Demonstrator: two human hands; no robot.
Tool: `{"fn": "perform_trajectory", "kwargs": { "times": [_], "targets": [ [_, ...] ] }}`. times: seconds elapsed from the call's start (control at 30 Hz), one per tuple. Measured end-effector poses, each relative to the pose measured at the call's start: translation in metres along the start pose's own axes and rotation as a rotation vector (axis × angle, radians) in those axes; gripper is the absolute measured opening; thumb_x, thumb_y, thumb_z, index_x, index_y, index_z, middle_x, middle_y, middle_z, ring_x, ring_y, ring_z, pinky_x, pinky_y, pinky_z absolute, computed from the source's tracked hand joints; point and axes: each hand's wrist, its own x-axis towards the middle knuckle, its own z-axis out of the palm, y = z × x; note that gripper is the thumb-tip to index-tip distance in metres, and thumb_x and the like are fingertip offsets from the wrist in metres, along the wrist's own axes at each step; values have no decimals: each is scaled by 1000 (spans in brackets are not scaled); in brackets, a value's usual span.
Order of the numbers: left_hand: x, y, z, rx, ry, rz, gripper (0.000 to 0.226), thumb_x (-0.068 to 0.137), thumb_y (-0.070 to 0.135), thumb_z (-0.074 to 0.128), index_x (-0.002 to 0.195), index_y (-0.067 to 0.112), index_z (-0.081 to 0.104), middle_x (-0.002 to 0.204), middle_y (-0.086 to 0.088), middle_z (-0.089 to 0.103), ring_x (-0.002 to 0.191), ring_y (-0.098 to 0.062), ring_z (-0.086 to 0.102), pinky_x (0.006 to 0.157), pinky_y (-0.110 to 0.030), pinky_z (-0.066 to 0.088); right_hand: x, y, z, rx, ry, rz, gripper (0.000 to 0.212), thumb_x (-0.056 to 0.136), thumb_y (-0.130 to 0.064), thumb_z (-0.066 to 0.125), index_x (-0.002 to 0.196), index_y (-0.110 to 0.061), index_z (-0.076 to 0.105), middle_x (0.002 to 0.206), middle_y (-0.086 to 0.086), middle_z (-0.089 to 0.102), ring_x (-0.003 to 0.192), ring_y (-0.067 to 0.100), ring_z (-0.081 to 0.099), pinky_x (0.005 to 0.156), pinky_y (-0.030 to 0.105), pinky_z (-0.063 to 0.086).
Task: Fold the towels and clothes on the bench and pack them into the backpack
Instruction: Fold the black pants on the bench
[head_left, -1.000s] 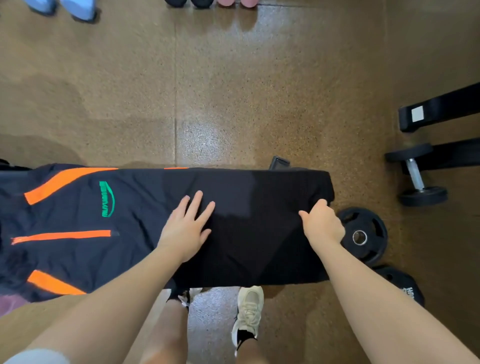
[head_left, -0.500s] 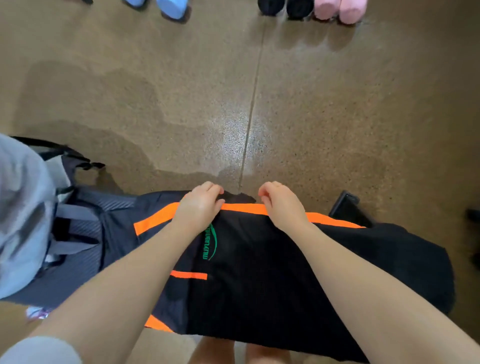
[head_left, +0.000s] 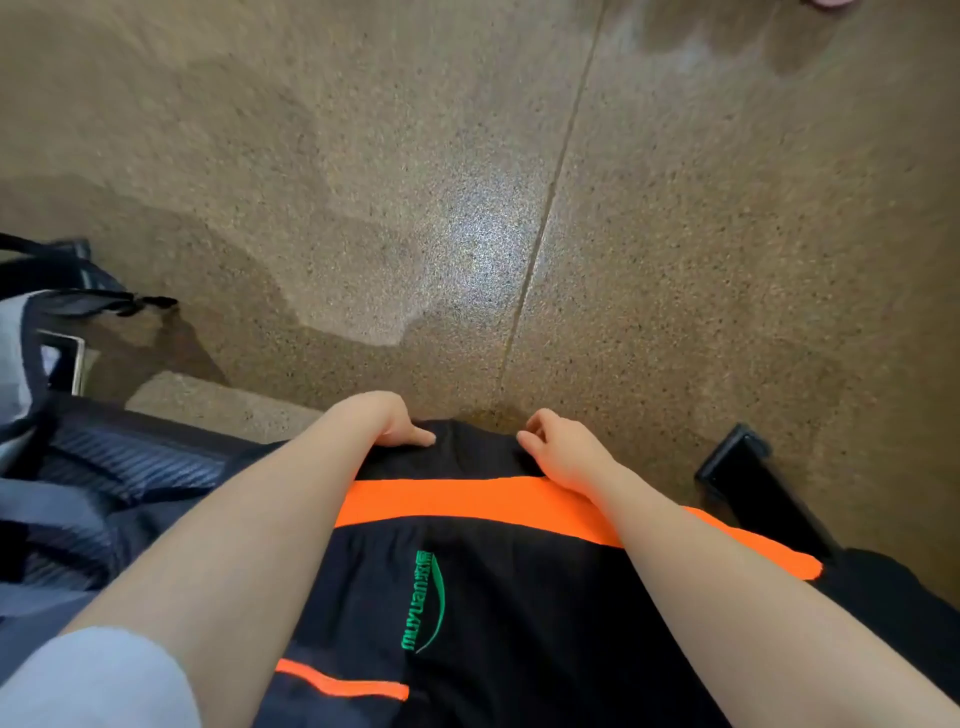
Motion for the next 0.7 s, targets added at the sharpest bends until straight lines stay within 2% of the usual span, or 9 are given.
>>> {"fn": "perform_trajectory", "kwargs": {
  "times": [0.07,0.1,0.17,0.27,0.33,0.43,0.5,0.57,0.7],
  "targets": [
    [2,1,-3,-231,116,28,49,85,41,61,109,-2,61,113,-19,62,104,-30,59,83,-30,43,4,-1,-2,77,-1,65,36,97,-37,41,119,-10,49,117,13,61,111,30,55,89,36,40],
    [2,1,-4,-423,168,59,36,83,33,66,99,1,64,100,-17,66,92,-28,62,76,-29,45,5,-1,-3,102,-3,103,43,97,-40,40,125,-8,46,123,15,58,116,30,52,91,35,39],
    [-4,4,-6,-846,168,161,13,82,18,68,88,9,62,80,-5,65,72,-18,61,64,-25,46,5,-3,-9,196,-34,209,58,97,-46,38,135,-2,39,136,18,49,127,31,44,98,35,36],
    [-23,10,-16,-1197,62,351,8,88,6,58,84,13,56,61,5,65,55,-8,60,54,-20,49,6,-3,-15,711,-174,339,65,92,-53,43,131,-1,49,133,19,52,123,31,50,87,32,43],
    [-32,11,-25,-1292,17,435,11,89,2,53,86,13,54,66,1,66,59,-11,62,58,-23,51,7,-5,-21,955,-209,320,52,88,-48,55,118,-7,60,124,15,61,112,27,58,92,35,45],
    [-44,14,-36,-1344,6,521,18,87,-5,51,91,13,53,73,0,68,64,-13,65,62,-25,54,2,-12,-33,1204,-47,161,15,89,-16,59,99,-7,65,112,18,66,104,30,62,94,40,47],
    [-54,19,-43,-1363,66,559,23,86,-5,54,96,15,54,78,2,70,69,-12,67,66,-26,56,-7,-18,-47,1261,142,-4,14,87,-2,57,99,-7,62,104,16,67,99,26,62,90,38,48],
    [-66,26,-51,-1390,125,600,26,85,-2,56,104,15,57,85,2,72,77,-12,69,69,-25,56,-22,-23,-64,1307,272,-154,17,87,4,55,95,-10,59,92,7,67,86,14,62,81,27,49],
    [-97,32,-53,-1386,180,584,26,86,1,57,112,7,59,91,-4,72,81,-17,68,73,-27,56,-70,-28,-91,1282,373,-372,29,86,10,53,95,-18,58,94,-1,67,86,4,62,83,18,48]
  ]
}}
